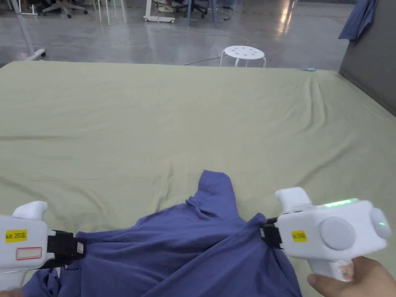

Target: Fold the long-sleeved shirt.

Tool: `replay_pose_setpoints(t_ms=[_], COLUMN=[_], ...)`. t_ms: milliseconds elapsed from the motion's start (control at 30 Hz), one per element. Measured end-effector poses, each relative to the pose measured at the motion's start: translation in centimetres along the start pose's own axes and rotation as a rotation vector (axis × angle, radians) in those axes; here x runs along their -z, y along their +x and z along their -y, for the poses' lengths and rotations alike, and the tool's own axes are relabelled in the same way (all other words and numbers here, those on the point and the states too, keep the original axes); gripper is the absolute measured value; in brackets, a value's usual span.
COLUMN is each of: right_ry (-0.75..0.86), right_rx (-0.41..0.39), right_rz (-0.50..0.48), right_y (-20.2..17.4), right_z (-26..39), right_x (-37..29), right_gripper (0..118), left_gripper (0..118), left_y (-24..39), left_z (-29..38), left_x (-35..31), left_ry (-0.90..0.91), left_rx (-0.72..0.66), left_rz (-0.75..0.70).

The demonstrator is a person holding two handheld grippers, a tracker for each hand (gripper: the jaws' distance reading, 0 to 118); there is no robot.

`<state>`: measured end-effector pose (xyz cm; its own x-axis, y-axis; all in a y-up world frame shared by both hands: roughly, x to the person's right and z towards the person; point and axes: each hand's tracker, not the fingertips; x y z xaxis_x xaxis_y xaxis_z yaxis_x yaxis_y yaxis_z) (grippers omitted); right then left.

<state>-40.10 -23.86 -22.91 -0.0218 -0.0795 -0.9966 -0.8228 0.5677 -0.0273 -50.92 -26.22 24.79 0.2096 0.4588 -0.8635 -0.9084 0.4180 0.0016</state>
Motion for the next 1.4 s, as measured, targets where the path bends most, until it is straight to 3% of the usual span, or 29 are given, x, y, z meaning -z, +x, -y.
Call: replay_pose_setpoints(t_ms=[333,467,633,833,900,967,1100,1267,1400], right_ry=[0.3,0.45,0.623,0.764,0.772,0.764,0.678,0.604,0.551], right_rx=[-0.05,-0.063,-0.122,-0.099,-0.105,-0.101,-0.115,-0.175,-0.154], right_rz=[0.105,0.13,0.165,0.174,0.179,0.202,0.267,0.332,0.32], right_y=[-1.4,-2.2,-3.1,-2.3,-2.3,-1.4,-0.7,-0.1,1.1], right_z=[1.9,0.9,-3.7,-14.3,-18.7,-23.6,-33.1,-41.4,-45.1], right_x=[-16.5,-21.6,-27.6,-31.8,-32.2,-31.6,-28.3,-21.9,-15.0], right_gripper=[0,0,0,0,0,0,0,0,0], left_gripper=[0,0,0,0,0,0,0,0,0], left_y=[3.3,4.5,9.6,15.6,17.2,18.4,21.2,19.6,17.2], left_z=[0.2,-1.6,-4.9,-12.8,-16.0,-19.8,-26.6,-33.1,-36.7], left_x=[-8.6,-12.5,-19.5,-24.7,-25.7,-25.8,-23.7,-18.8,-14.7], left_ry=[0.187,0.298,0.488,0.668,0.729,0.856,0.822,0.835,0.838], left_rx=[-0.168,-0.141,-0.105,-0.024,-0.006,-0.004,0.025,-0.018,-0.024], left_rz=[0.328,0.412,0.527,0.509,0.468,0.332,0.218,0.162,0.151])
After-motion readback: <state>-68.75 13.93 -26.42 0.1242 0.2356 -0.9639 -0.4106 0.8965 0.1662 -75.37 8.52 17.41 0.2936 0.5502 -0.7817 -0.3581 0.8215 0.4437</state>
